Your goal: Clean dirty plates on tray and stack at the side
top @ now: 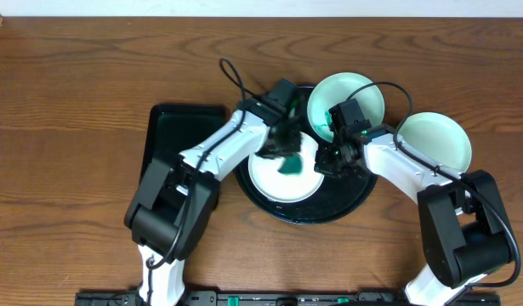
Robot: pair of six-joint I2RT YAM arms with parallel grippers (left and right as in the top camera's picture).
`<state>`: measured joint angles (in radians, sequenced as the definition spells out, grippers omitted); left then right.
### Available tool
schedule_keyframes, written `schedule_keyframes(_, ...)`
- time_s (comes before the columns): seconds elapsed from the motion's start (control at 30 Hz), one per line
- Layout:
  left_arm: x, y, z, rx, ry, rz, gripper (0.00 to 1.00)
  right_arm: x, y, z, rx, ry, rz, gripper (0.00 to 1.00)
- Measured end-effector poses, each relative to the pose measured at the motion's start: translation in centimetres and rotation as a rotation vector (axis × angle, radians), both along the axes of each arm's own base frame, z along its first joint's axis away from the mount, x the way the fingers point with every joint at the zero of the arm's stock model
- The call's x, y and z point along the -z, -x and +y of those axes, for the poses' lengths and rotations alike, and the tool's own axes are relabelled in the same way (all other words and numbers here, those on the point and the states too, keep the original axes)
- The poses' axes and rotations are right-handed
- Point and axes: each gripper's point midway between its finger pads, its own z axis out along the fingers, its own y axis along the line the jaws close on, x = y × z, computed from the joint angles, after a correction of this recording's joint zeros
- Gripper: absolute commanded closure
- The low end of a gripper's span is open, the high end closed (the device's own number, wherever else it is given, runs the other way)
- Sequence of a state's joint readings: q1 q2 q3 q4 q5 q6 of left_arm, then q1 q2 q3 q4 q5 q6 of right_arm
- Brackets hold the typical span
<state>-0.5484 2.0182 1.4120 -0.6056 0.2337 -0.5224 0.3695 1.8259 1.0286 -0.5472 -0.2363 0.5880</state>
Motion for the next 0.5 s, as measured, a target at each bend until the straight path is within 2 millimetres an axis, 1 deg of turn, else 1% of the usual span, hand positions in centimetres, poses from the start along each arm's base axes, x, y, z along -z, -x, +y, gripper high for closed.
schedule_keyframes(0.07, 0.3, -0.3, 2.0, -0.033, -0.072, -0.001, 0.93, 0.0, 0.0, 0.0, 0.0, 0.0, 0.0, 0.99)
schedule_keyframes(0.1, 0.5, -0.2, 3.0, -0.048, -0.114, 0.006, 0.93, 0.0, 0.0, 0.0, 0.0, 0.0, 0.0, 0.99)
schedule_keyframes(0.2, 0.3, 0.4, 5.2, -0.071, -0.206, 0.04, 0.93, 0.0, 0.0, 0.0, -0.001, 0.0, 0.0, 0.99)
schedule_keyframes(0.27, -0.1, 0.8, 6.2, -0.083, -0.236, 0.071, 0.93, 0.0, 0.0, 0.0, -0.001, 0.0, 0.0, 0.99)
schedule_keyframes(0.37, -1.1, 0.7, 6.8, -0.097, -0.238, 0.089, 0.93, 0.0, 0.0, 0.1, -0.002, -0.003, 0.0, 0.99)
schedule_keyframes(0.43, -2.9, 0.2, 7.4, -0.101, -0.226, 0.077, 0.93, 0.0, 0.0, 0.1, -0.005, -0.003, 0.0, 0.99)
schedule_keyframes(0.5, -5.5, -0.7, 8.2, -0.12, -0.203, 0.033, 0.93, 0.0, 0.0, 0.1, -0.014, -0.002, -0.002, 0.99)
